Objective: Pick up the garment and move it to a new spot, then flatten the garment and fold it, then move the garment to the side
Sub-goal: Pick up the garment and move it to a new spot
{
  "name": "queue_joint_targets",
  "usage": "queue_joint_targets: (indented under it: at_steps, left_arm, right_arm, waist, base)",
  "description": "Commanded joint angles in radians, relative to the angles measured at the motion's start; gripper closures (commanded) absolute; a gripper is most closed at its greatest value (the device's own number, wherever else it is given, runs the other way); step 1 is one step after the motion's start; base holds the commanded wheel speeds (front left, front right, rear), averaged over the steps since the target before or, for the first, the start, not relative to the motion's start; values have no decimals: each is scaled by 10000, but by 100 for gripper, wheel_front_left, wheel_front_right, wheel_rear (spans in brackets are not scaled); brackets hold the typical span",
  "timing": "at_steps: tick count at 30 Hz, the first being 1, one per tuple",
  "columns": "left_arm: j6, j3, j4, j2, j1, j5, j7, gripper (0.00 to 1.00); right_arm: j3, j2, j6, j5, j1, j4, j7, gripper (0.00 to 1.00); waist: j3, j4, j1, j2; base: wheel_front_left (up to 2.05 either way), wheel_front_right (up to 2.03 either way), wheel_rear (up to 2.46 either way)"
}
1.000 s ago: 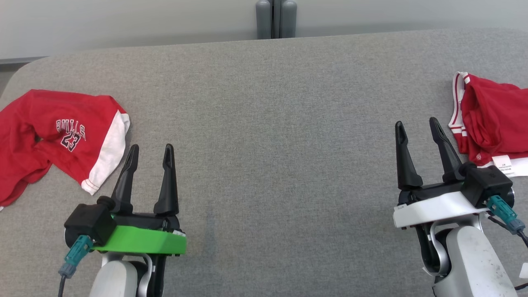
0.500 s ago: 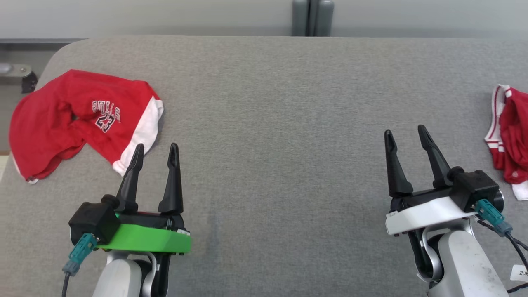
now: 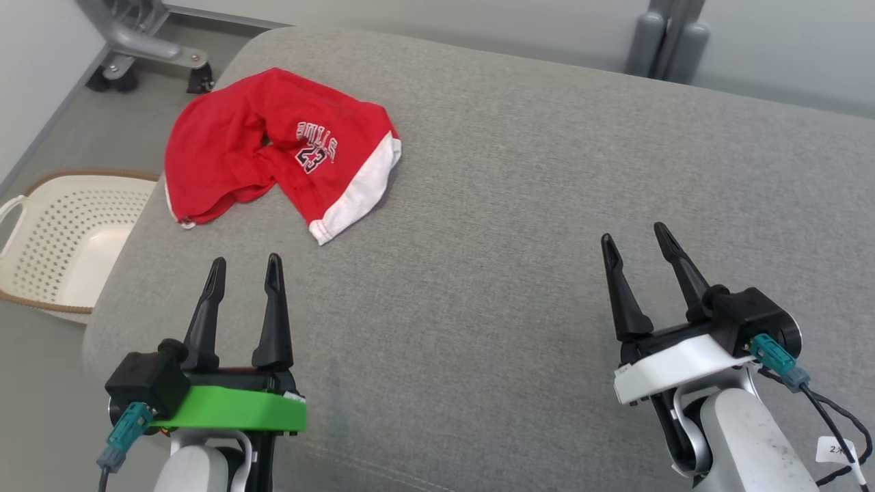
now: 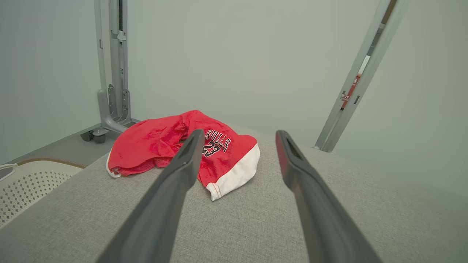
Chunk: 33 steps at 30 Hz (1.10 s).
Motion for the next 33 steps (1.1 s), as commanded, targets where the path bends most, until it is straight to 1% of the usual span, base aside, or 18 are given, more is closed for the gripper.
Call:
queue_joint_targets:
  at_steps: [1,5,11,17,24,29,30,33]
  left_arm:
    - [29,52,-40,14,148,-80,-5,0]
    - [5,-24,-21,14,237,-65,-4,0]
    - [78,-9,-94,14,318,-107,-4,0]
    - [62,35,-141,15,230,20,-4,0]
    - [392,436,49,14,-398,-42,-4,0]
    - [634,886,869,15,-1285,255,-4,0]
    - [633,967,1111,17,-1498,196,-4,0]
    - [541,1236,2070,70,-2251,486,-2,0]
  right_arm:
    - [48,-39,-11,73,-30,55,-34,0]
    - [154,-38,-11,109,1,171,-34,0]
    - [220,-34,-11,123,-27,193,-34,0]
    - [249,-76,-11,119,-172,165,-34,0]
    - [265,-346,-11,-405,-469,-174,-34,0]
    - [156,-687,-11,-830,-738,-508,-32,0]
    - [120,-806,-11,-968,-797,-559,-28,0]
    - [0,-1061,-11,-1213,-1008,-859,98,0]
  waist:
    - [-139,672,0,0]
    - [-169,934,0,0]
    - [-151,1015,0,0]
    - [25,808,0,0]
    - [736,447,0,0]
    - [1535,176,0,0]
    - [1660,135,0,0]
    - [2139,-46,0,0]
  base:
    - [0,0,0]
    - [0,0,0]
    - [0,0,0]
    - [0,0,0]
    - [0,0,0]
    - [0,0,0]
    - [0,0,0]
    - [0,0,0]
